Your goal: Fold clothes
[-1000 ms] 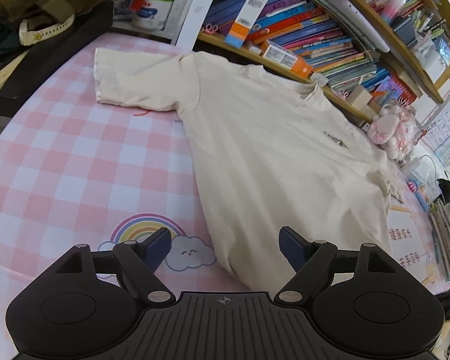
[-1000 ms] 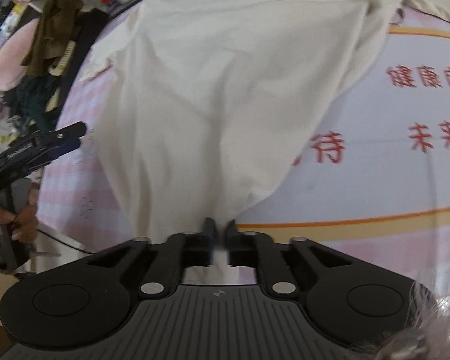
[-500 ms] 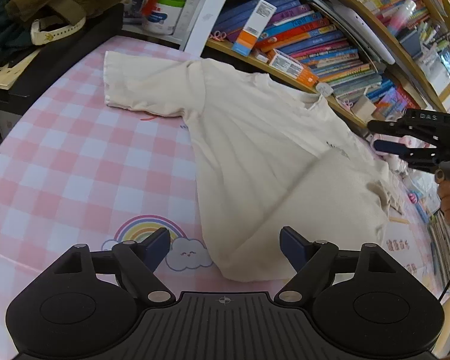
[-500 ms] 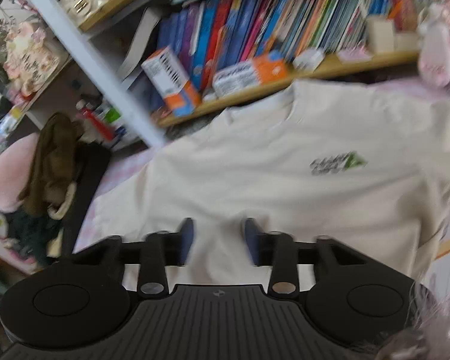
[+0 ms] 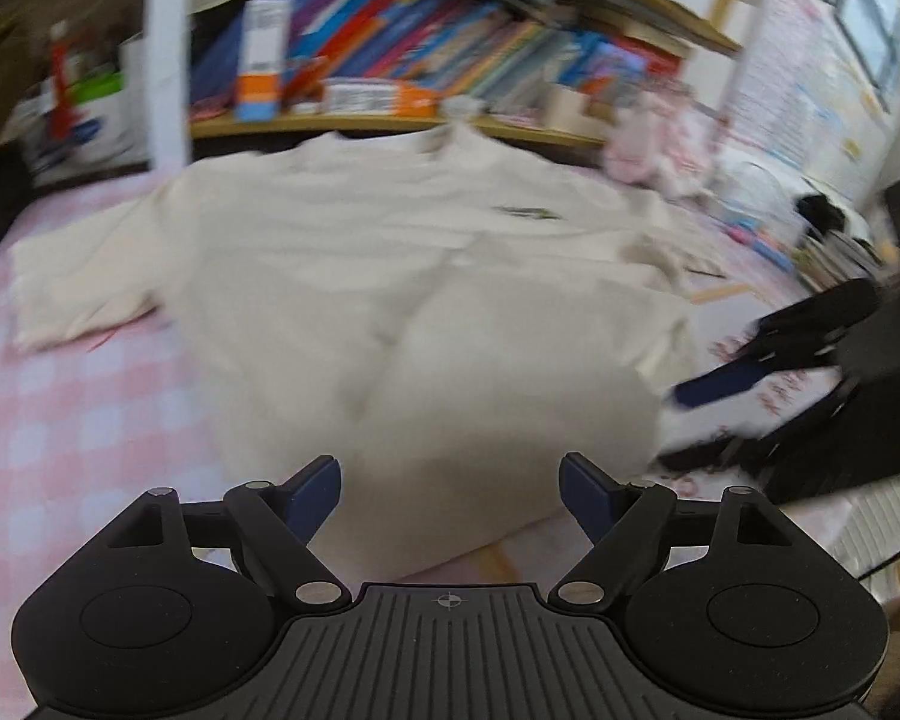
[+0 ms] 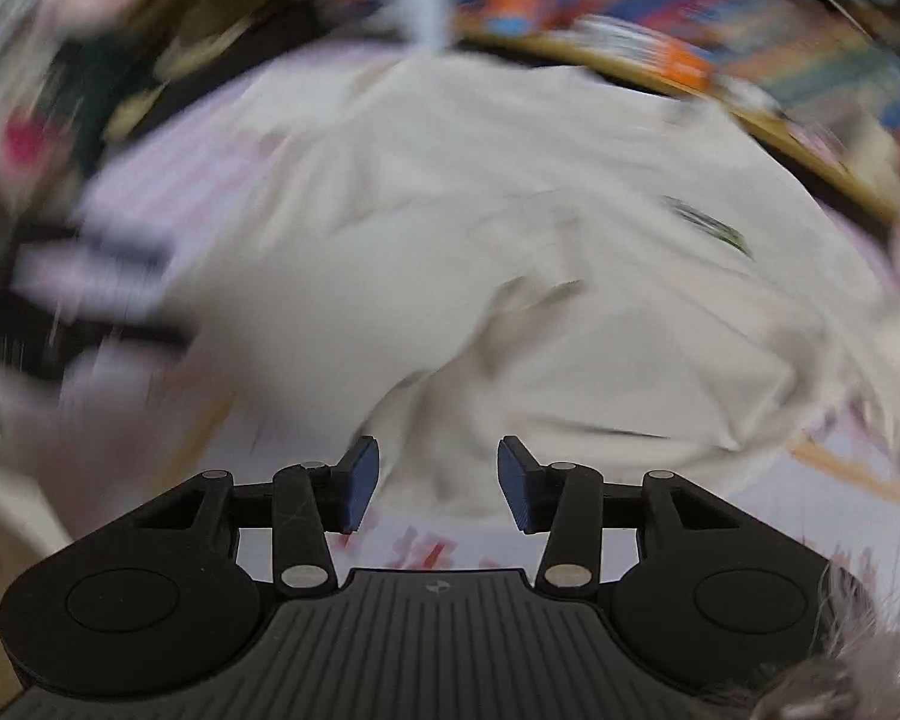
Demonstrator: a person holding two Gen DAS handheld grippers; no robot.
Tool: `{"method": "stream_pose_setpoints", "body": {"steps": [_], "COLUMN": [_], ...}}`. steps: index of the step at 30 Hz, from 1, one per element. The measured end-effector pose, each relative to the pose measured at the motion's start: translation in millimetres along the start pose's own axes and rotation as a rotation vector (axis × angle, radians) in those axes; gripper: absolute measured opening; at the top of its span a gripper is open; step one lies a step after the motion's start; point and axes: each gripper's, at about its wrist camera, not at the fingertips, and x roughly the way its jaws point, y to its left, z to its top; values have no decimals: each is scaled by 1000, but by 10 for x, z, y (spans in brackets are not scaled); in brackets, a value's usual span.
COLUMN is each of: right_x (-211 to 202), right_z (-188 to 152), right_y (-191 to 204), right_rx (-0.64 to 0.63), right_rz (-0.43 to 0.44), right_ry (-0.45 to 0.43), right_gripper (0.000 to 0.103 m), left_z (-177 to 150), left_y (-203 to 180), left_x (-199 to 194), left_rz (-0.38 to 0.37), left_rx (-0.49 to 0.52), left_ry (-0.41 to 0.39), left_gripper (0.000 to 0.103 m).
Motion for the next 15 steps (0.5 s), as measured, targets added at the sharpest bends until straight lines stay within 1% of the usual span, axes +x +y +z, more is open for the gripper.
{"method": "stream_pose_setpoints", "body": {"steps": [3, 4, 5, 6, 8, 11, 12, 15], "right_x": [171, 228, 283, 312, 216, -149, -258, -400], "right_z": [-27, -36, -39, -10, 81, 223, 266, 336], "right_y": [222, 297, 357, 345, 255, 50, -13, -117], "right_rx": [-156, -208, -253, -255, -189, -42, 2, 50], "right_rz": [-31, -42, -54, -69, -73, -25, -11, 7], "right_ry": [12, 16, 19, 10, -28, -147, -182, -209], "right_gripper": [42, 38, 22, 6, 6, 6, 6, 6], "left_z": [1, -1, -3, -5, -10, -2, 7, 69], "left_y": [-132, -176, -221, -272, -382, -580, -659, -888], "left_x": [29, 42, 53, 58, 63, 100, 129, 267], "left_rz": [-25, -27, -27, -25, -16, 9, 27, 119], "left_rx": [56, 72, 89, 112, 166, 269, 311, 438], "left_ry": [1, 3, 5, 3, -5, -39, -54, -117], "left_gripper": [82, 82, 82, 83, 83, 83, 83, 83]}}
